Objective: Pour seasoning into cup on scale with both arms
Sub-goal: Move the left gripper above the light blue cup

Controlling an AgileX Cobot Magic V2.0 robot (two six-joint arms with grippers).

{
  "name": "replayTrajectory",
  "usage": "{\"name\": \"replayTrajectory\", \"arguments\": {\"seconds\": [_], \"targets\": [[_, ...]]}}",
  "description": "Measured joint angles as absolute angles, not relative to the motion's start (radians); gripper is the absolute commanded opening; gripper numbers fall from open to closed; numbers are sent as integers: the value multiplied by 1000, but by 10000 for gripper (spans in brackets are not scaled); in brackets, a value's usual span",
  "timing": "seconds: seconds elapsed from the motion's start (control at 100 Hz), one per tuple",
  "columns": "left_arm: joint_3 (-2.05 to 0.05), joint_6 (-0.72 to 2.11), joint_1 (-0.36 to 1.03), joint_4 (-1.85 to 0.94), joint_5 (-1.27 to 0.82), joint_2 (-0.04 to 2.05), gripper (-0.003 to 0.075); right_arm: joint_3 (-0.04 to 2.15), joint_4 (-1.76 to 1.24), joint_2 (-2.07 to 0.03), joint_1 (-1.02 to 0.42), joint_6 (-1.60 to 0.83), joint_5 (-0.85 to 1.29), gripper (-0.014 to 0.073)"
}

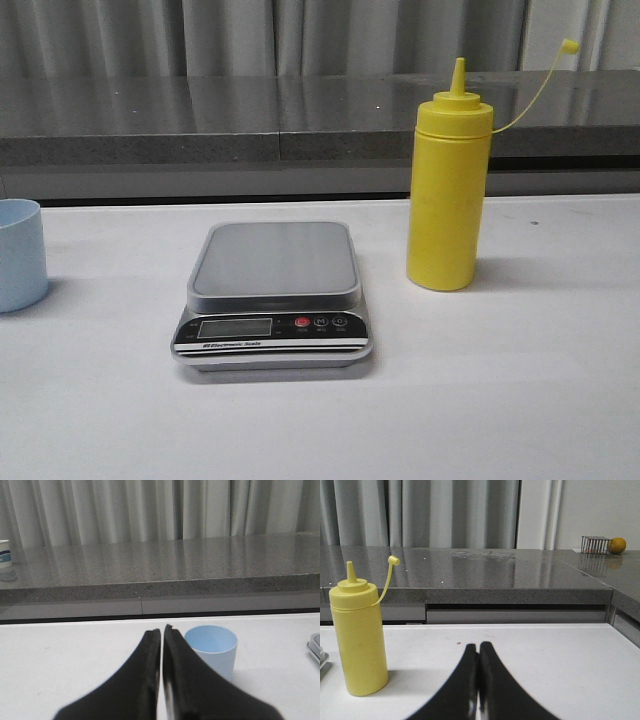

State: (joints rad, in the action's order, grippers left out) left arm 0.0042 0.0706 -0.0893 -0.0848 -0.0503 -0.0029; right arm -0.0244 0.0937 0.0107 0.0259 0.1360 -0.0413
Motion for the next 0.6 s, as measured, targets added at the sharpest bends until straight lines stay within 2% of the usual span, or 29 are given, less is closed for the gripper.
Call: {"name": "replayTrajectory", "arguments": {"seconds": [0.4, 0.6], "targets": [[4, 71, -89, -163, -22, -3, 10, -24, 94, 11, 26, 136, -41, -67], [-53, 71, -89, -194, -77, -3, 10, -24, 94, 11, 26, 136, -41, -67]]}}
